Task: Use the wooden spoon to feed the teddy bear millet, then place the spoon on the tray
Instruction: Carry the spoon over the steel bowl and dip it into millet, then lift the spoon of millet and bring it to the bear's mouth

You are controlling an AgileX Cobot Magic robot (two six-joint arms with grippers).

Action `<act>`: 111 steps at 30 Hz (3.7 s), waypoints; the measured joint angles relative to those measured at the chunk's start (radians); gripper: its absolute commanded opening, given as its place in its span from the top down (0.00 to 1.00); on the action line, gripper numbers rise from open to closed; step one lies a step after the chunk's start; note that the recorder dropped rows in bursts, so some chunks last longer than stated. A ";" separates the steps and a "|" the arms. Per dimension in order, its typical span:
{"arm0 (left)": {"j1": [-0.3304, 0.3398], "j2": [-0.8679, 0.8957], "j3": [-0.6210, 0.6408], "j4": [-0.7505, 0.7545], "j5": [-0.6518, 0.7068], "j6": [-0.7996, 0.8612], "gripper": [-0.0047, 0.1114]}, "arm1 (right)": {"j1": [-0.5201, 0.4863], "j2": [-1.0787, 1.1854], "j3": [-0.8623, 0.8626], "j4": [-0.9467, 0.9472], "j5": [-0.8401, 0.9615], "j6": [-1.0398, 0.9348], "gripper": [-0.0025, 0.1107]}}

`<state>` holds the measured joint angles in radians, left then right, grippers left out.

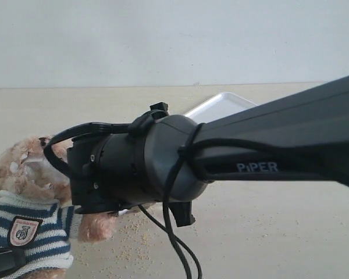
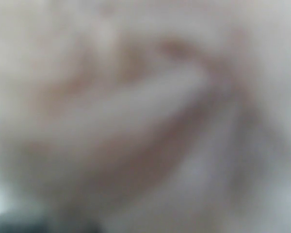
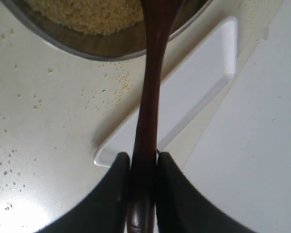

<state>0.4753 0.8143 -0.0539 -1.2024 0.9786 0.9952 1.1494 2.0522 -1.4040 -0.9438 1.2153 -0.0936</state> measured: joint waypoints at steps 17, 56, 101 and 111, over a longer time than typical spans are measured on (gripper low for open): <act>0.000 0.000 0.000 0.000 0.000 0.000 0.92 | -0.036 -0.023 -0.028 0.235 -0.001 -0.002 0.97; 0.000 0.000 0.000 0.000 0.000 0.000 0.92 | -0.122 -0.026 -0.118 0.441 0.001 -0.022 0.97; 0.000 0.000 0.000 0.000 0.000 0.000 0.92 | -0.396 -0.167 -0.209 1.169 0.004 -0.110 0.97; 0.000 0.000 0.000 0.000 0.000 0.000 0.92 | -0.432 -0.198 -0.209 1.251 0.004 -0.136 0.97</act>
<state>0.4753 0.8143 -0.0539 -1.2024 0.9786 0.9952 0.7175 1.8543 -1.6134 0.3073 1.2189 -0.2300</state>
